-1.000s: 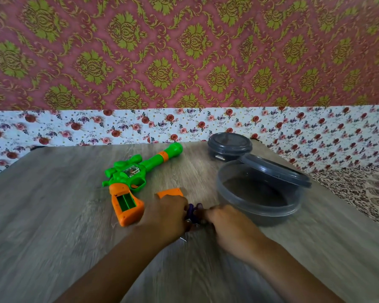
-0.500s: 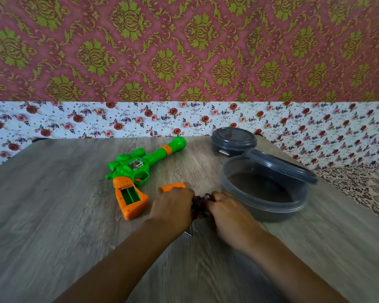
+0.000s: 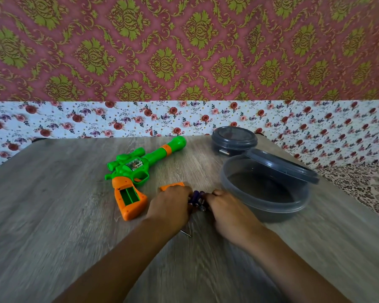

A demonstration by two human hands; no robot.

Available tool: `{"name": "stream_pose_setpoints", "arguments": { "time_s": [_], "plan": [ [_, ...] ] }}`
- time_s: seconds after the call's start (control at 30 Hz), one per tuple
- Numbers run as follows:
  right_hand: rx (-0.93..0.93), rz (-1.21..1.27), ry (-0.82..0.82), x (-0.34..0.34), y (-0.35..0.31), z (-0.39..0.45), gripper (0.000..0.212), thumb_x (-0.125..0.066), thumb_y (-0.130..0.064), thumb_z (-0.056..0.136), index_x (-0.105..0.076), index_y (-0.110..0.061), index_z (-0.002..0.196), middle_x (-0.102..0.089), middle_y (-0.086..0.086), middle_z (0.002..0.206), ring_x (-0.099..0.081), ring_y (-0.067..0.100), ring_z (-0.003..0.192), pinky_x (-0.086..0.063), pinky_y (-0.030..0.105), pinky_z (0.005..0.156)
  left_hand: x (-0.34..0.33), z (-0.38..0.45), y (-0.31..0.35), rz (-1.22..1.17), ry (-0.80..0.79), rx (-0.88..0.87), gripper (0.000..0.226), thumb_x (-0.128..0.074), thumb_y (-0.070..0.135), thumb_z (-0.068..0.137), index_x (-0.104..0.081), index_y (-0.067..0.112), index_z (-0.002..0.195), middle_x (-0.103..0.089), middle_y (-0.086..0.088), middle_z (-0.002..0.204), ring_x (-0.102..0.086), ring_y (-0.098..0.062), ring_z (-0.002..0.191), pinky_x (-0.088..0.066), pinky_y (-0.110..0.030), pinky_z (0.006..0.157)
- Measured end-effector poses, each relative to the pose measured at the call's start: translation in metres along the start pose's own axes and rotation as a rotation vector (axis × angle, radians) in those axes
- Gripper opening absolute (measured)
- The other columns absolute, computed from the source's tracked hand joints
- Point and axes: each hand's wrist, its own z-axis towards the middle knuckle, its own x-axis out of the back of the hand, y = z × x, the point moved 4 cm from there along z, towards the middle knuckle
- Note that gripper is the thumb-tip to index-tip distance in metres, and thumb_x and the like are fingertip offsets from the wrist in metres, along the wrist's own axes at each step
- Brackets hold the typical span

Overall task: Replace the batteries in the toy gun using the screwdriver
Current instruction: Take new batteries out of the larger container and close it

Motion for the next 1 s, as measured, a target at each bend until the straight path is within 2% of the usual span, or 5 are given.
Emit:
{"name": "stream_pose_setpoints", "arguments": {
  "time_s": [0.3, 0.4, 0.57, 0.7, 1.0],
  "plan": [
    [-0.065, 0.059, 0.245, 0.067, 0.025, -0.019, 0.018, -0.049, -0.021, 0.094, -0.063, -0.021, 0.105, -0.068, -0.001, 0.091, -0.06, 0.009, 0.074, -0.046, 0.016, 0.062, 0.015, -0.001, 0.044, -0.148, 0.12, -0.141, 0.052, -0.062, 0.034, 0.087, -0.044, 0.026, 0.135, -0.042, 0.001, 0.134, -0.045, -0.02, 0.123, -0.038, -0.029, 0.098],
    [-0.212, -0.005, 0.415, 0.093, 0.063, -0.02, 0.023, -0.056, -0.022, 0.09, -0.06, -0.016, 0.112, -0.067, 0.005, 0.101, -0.061, 0.018, 0.088, -0.05, 0.029, 0.075, 0.007, -0.003, 0.067, -0.198, 0.115, -0.186, 0.052, -0.061, 0.035, 0.088, -0.043, 0.023, 0.136, -0.038, 0.002, 0.138, -0.045, -0.019, 0.124, -0.04, -0.03, 0.101],
    [-0.517, -0.106, 0.158, 0.077, 0.118, -0.019, 0.044, -0.068, -0.032, 0.081, -0.052, -0.009, 0.115, -0.061, 0.013, 0.11, -0.057, 0.031, 0.103, -0.05, 0.042, 0.087, -0.013, -0.006, 0.082, -0.313, 0.11, -0.125, 0.059, -0.057, 0.038, 0.09, -0.033, 0.018, 0.14, -0.032, 0.002, 0.144, -0.039, -0.016, 0.13, -0.036, -0.028, 0.105],
    [-0.47, -0.167, 0.268, 0.072, 0.12, -0.022, 0.037, -0.064, -0.019, 0.082, -0.055, -0.012, 0.118, -0.065, 0.011, 0.109, -0.061, 0.032, 0.099, -0.051, 0.043, 0.085, -0.016, -0.004, 0.081, -0.344, 0.136, -0.094, 0.059, -0.055, 0.039, 0.091, -0.031, 0.02, 0.141, -0.031, 0.002, 0.145, -0.042, -0.016, 0.128, -0.037, -0.027, 0.101],
    [-0.305, -0.312, 0.273, 0.066, 0.075, -0.032, 0.042, -0.055, -0.03, 0.088, -0.049, -0.021, 0.128, -0.055, 0.002, 0.126, -0.048, 0.024, 0.12, -0.035, 0.038, 0.102, -0.021, -0.005, 0.083, -0.4, 0.182, -0.085, 0.06, -0.056, 0.035, 0.091, -0.03, 0.019, 0.142, -0.032, 0.003, 0.145, -0.043, -0.012, 0.127, -0.035, -0.02, 0.099]
  ]
}}
